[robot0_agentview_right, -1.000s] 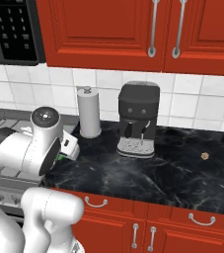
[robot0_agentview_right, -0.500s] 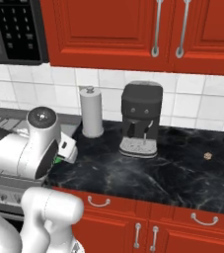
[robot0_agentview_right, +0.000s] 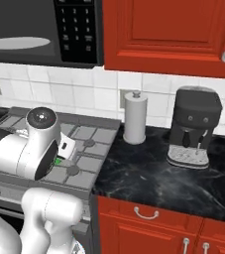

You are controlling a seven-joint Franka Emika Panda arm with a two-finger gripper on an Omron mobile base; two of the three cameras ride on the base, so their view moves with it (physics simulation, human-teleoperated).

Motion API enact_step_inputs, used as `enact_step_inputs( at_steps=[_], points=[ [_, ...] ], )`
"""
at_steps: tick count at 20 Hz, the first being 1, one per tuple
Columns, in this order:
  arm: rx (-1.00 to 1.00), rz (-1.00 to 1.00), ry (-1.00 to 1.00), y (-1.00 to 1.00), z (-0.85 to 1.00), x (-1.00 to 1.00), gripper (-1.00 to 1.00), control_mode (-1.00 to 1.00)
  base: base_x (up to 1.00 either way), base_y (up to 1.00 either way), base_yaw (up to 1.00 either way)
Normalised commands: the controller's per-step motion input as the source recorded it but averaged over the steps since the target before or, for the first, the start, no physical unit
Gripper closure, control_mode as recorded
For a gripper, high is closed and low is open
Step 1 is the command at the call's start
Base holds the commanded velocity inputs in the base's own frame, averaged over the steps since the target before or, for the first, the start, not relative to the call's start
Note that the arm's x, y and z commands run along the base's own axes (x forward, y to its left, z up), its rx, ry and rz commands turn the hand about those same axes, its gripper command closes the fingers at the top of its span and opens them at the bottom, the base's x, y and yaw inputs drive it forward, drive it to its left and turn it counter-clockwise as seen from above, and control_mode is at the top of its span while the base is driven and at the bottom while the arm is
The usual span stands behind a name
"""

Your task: Pick the mug from the counter and place it inside the microwave. Then close the microwave.

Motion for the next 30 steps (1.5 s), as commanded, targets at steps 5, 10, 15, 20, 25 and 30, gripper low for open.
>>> enact_step_inputs(
  at_steps=[5, 10, 15, 20, 25, 30],
  points=[
    [0.00, 0.00, 0.00, 0.00, 0.00, 0.00, 1.00, 1.00, -0.07, 0.67, 0.09],
    [0.00, 0.00, 0.00, 0.00, 0.00, 0.00, 1.00, 1.00, 0.00, 0.71, 0.03],
    [0.00, 0.00, 0.00, 0.00, 0.00, 0.00, 1.00, 1.00, 0.06, 0.57, 0.00],
    [0.00, 0.00, 0.00, 0.00, 0.00, 0.00, 1.00, 1.00, 0.14, 0.62, 0.00],
    [0.00, 0.00, 0.00, 0.00, 0.00, 0.00, 1.00, 1.00, 0.16, 0.41, 0.00],
    [0.00, 0.00, 0.00, 0.00, 0.00, 0.00, 1.00, 1.00, 0.08, 0.03, 0.00]
  ],
)
